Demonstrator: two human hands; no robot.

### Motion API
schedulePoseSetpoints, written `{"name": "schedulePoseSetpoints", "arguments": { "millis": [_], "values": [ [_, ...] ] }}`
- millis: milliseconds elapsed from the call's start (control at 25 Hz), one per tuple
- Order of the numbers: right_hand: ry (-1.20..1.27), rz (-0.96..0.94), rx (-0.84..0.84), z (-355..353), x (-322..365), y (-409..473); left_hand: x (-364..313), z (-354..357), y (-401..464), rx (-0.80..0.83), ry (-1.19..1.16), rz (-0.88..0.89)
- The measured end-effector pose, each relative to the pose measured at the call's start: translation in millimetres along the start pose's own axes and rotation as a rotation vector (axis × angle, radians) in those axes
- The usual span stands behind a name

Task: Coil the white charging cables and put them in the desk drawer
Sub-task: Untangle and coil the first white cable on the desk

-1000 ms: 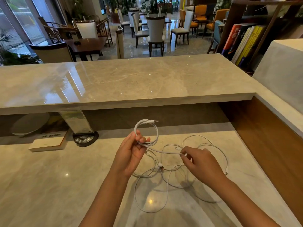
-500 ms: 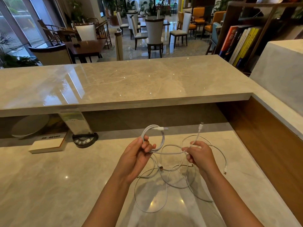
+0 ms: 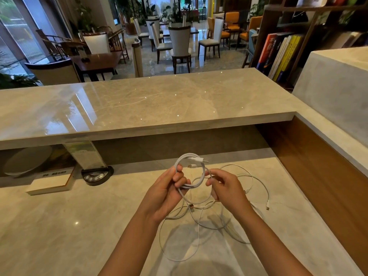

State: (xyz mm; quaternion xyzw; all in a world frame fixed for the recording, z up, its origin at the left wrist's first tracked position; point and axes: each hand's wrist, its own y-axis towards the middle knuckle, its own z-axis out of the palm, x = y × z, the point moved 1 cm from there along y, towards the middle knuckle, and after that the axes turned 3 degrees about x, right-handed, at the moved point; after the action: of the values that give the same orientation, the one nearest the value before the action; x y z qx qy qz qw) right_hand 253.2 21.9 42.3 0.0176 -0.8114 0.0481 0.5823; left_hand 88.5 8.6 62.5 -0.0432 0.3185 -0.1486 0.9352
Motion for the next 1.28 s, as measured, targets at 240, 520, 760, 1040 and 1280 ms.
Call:
{"name": "schedulePoseSetpoints", "arguments": {
  "millis": [240, 520, 760, 1040, 1280],
  "values": [
    [0.317, -0.096, 0.098, 14.8, 9.6, -12.8, 8.0, -0.4, 3.2, -0.056, -0.162, -0.042],
    [0.02, -0.407, -0.009, 27.0, 7.5, -11.9, 14.7, -3.9, 11.3, -0.097, -0.224, -0.018],
    [0.202, -0.286, -0.283, 9.8, 12.1, -7.3, 13.0, -8.0, 12.0, -0.12, -0.14, -0.004],
    [0.525, 0.019, -0.348, -48.6, 10.6, 4.5, 9.4, -10.6, 10.7, -0.1, -0.059, -0.021],
    [0.299, 0.19, -0.108, -56.0, 13.3, 21.9, -1.7, 1.2, 4.2, 0.049, 0.344, -0.161]
  ]
}}
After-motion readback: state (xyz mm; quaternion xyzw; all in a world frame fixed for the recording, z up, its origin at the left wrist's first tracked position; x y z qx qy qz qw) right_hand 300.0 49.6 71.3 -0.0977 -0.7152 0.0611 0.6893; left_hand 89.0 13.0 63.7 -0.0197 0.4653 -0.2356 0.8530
